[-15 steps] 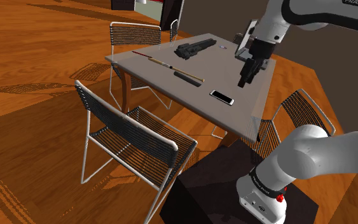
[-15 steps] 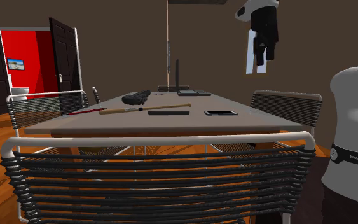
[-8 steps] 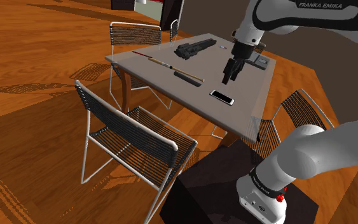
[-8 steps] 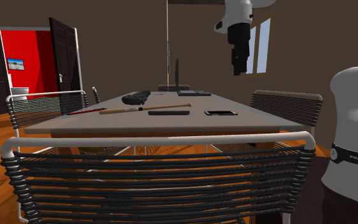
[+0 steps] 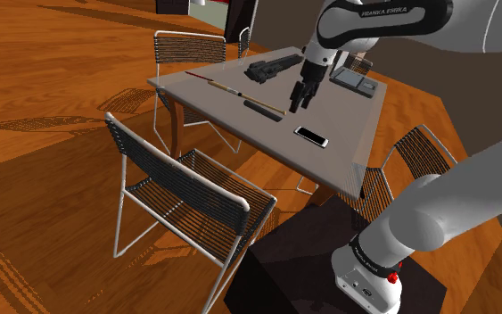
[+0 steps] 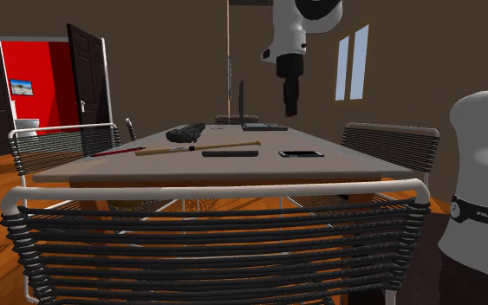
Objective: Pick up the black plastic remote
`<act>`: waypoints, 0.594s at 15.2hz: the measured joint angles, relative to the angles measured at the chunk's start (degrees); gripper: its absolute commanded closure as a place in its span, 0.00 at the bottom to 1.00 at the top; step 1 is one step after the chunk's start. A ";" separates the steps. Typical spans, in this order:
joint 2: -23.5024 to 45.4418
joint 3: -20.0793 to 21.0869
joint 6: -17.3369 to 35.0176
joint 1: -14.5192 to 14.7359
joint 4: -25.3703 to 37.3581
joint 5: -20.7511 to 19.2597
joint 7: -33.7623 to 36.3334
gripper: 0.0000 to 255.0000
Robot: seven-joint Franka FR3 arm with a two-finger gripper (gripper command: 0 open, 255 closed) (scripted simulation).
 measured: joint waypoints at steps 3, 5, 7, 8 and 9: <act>6.92 -0.82 2.56 -0.04 4.76 0.76 -1.92 0.00; 11.25 -1.34 3.81 -0.26 8.07 1.35 -3.30 0.00; 15.54 -1.50 5.02 -0.31 11.40 2.08 -4.23 0.00; 17.75 -1.65 5.28 -0.48 13.44 2.44 -4.89 0.00; 19.72 -1.72 5.43 -0.61 15.38 2.78 -5.39 0.00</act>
